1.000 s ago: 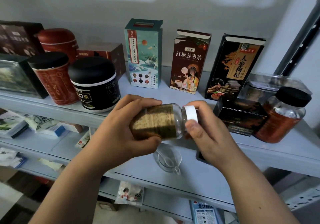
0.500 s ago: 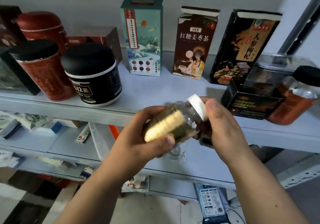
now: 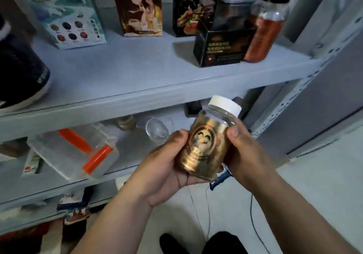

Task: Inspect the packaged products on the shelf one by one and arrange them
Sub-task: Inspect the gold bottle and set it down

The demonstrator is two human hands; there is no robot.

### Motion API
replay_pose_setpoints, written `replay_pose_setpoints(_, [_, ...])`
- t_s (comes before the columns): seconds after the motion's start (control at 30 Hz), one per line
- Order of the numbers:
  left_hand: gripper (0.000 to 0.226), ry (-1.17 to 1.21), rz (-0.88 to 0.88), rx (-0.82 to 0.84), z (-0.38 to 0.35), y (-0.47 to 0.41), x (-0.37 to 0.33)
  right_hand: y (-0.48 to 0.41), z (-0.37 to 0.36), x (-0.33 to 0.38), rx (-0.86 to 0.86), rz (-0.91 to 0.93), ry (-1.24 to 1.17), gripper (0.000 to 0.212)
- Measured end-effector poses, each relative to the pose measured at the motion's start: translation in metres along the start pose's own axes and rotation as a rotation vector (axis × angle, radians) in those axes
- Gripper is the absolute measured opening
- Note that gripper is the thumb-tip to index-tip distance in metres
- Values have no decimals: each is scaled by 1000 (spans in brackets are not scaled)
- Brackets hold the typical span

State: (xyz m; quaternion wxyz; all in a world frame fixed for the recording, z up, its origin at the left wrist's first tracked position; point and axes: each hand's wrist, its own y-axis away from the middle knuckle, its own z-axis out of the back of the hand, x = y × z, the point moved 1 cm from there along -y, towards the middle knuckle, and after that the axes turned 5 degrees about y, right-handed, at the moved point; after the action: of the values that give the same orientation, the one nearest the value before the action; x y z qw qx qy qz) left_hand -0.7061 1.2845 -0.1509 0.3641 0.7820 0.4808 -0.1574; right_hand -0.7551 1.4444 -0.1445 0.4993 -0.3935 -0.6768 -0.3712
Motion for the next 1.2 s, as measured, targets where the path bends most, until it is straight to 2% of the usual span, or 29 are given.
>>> replay_pose_setpoints(0.07, [71, 8, 64, 27, -7, -7, 16, 13, 16, -5, -64, -2, 23, 87])
replay_pose_setpoints(0.27, [66, -79, 133, 63, -34, -16, 63, 68, 61, -13, -171, 9, 28, 97])
replay_pose_setpoints(0.33, [62, -82, 166, 88, -47, -14, 81, 97, 79, -18, -179, 26, 8, 89])
replay_pose_setpoints(0.4, [60, -105, 201, 118, -66, -10, 103, 132, 100, -21, -216, 41, 2, 70])
replay_pose_setpoints(0.47, [59, -178, 242, 159, -91, -4, 129, 174, 121, -21, -278, 52, 10, 68])
replay_pose_setpoints(0.67, [68, -300, 442, 277, -166, 21, 227, 317, 170, -32, -521, 124, -48, 71])
replay_pose_setpoints(0.83, [61, -443, 599, 418, -228, 47, 324, 441, 201, -52, -776, 214, -117, 70])
replay_pose_setpoints(1.2, [68, -726, 927, 725, -319, 96, 473, 625, 208, -78, -1224, 366, -224, 73])
